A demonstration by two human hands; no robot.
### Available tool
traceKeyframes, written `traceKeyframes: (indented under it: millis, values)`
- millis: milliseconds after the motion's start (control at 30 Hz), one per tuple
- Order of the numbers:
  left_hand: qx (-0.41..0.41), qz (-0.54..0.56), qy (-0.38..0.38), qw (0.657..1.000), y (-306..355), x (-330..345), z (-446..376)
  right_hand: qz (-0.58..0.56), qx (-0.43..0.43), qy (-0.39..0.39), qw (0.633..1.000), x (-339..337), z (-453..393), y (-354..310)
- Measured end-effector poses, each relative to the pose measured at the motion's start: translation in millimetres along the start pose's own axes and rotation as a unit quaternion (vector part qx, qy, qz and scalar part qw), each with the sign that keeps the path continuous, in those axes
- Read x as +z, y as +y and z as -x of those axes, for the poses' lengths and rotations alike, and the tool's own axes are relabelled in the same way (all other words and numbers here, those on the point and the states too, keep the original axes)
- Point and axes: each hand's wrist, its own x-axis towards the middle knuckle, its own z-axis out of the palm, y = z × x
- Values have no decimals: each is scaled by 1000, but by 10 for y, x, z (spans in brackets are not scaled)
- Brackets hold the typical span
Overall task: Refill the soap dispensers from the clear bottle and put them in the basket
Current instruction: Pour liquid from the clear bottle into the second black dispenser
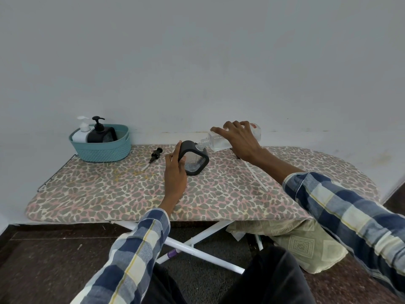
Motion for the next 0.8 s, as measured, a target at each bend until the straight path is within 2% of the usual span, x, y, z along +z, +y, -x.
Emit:
traceKeyframes:
  millis: [800]
  values:
    - [5,-10,14,1000,-7,0,5,8,0,3,1000,-56,22,-20]
